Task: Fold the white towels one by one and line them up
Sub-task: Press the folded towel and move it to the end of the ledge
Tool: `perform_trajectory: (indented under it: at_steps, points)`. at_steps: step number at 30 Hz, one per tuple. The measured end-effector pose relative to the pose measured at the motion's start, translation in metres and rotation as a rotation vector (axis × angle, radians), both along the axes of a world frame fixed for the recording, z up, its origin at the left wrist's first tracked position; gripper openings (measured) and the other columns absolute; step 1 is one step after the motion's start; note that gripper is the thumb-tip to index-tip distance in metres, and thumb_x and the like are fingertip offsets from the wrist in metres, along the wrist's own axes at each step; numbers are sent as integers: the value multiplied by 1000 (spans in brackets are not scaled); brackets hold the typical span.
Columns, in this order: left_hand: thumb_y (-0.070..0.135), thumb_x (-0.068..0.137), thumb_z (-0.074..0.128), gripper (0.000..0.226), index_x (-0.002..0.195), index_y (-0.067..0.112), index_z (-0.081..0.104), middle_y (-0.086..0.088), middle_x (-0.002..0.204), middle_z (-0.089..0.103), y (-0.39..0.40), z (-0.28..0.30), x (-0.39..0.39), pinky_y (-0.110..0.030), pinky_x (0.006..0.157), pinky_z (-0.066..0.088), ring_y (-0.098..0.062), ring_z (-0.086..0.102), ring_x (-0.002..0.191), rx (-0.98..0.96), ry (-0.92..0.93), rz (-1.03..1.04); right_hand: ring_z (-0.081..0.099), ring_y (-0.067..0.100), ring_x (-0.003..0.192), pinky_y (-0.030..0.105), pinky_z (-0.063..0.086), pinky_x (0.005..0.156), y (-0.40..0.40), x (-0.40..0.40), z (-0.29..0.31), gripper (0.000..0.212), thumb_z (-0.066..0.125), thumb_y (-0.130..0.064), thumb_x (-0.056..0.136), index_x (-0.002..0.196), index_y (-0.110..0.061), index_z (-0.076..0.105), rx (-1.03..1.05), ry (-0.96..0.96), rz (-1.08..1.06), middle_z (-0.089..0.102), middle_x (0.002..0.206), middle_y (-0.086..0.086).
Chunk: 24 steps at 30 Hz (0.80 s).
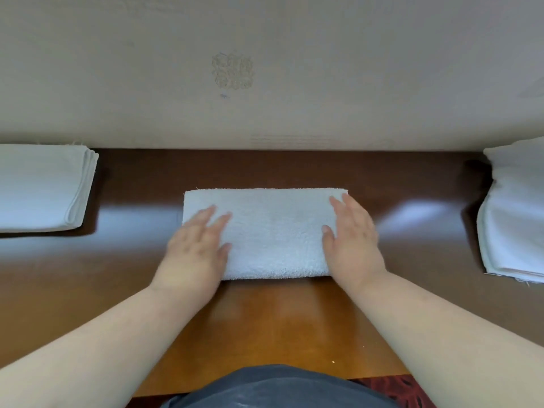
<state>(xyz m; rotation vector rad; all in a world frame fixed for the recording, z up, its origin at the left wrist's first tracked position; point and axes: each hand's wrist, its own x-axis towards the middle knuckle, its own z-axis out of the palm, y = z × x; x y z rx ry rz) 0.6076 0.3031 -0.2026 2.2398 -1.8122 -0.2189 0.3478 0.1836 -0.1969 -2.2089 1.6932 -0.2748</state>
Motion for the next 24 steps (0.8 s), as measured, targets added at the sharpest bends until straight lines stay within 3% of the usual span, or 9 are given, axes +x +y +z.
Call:
perform_trajectory:
  at_steps: [2, 5, 11, 13, 15, 18, 20, 22, 24]
  points:
    - [49, 96, 27, 60, 151, 34, 7, -2, 163, 9, -16, -4, -22, -41, 119, 5, -20, 2, 148, 123, 0, -242, -7, 19, 152, 42, -6, 122, 8, 23, -8, 62, 31, -44, 101, 158, -32, 9, 32, 142, 224, 2, 167, -2]
    - [65, 91, 9, 68, 151, 39, -12, 4, 161, -22, -31, -26, -29, -41, 117, -15, -17, -27, 144, 368, -36, -224, -28, 20, 148, 49, -16, 119, 13, 30, -30, 71, 8, -65, 93, 155, -38, -13, 150, 340, 346, -20, 165, -3]
    - [75, 80, -13, 74, 146, 43, -25, 7, 155, -33, -21, -41, 17, -44, 116, -17, -16, -38, 139, 393, -160, -211, -28, 19, 148, 50, -11, 120, 5, 3, -37, 83, -2, -81, 84, 154, -38, -16, 178, 406, 247, -24, 162, -7]
    - [74, 85, 0, 74, 149, 42, -17, 4, 159, -24, -19, -34, 29, -43, 119, -9, -20, -25, 145, 423, -68, -82, -17, 19, 151, 46, -1, 122, 3, -5, -28, 81, 15, -78, 89, 156, -38, -7, 259, 298, 78, -16, 165, -7]
    - [64, 91, 33, 73, 153, 34, 8, -4, 160, 9, -16, -25, 37, -46, 117, 15, -27, 9, 147, 326, 146, 261, 12, 24, 150, 44, 20, 119, 1, -12, -16, 79, 43, -66, 92, 156, -34, 11, 293, 71, -259, 13, 165, -1]
    - [50, 86, 62, 74, 147, 23, 28, -5, 142, 46, -13, -13, 42, -45, 103, 40, -31, 47, 126, 244, 599, 792, 51, 32, 126, 43, 47, 101, -6, -16, -3, 81, 68, -49, 84, 150, -21, 29, 417, -195, -725, 48, 145, 6]
    - [49, 86, 65, 77, 146, 15, 32, -7, 139, 50, -13, -9, 39, -37, 93, 43, -32, 54, 117, 358, 734, 881, 57, 35, 112, 46, 54, 92, -9, -15, 1, 84, 75, -45, 79, 144, -15, 31, 564, -234, -832, 52, 134, 9]
    - [50, 84, 66, 76, 143, 9, 40, -10, 132, 55, -16, -4, 41, -34, 85, 45, -33, 57, 109, 463, 693, 844, 58, 36, 106, 51, 54, 92, -15, -14, 2, 86, 80, -43, 76, 137, -8, 29, 675, -271, -894, 53, 124, 14]
    - [51, 84, 66, 74, 141, 9, 43, -11, 132, 57, -22, 1, 47, -35, 88, 44, -34, 56, 114, 538, 620, 806, 58, 36, 106, 49, 51, 96, -24, -17, 1, 89, 82, -44, 73, 137, -4, 34, 742, -239, -893, 56, 119, 13]
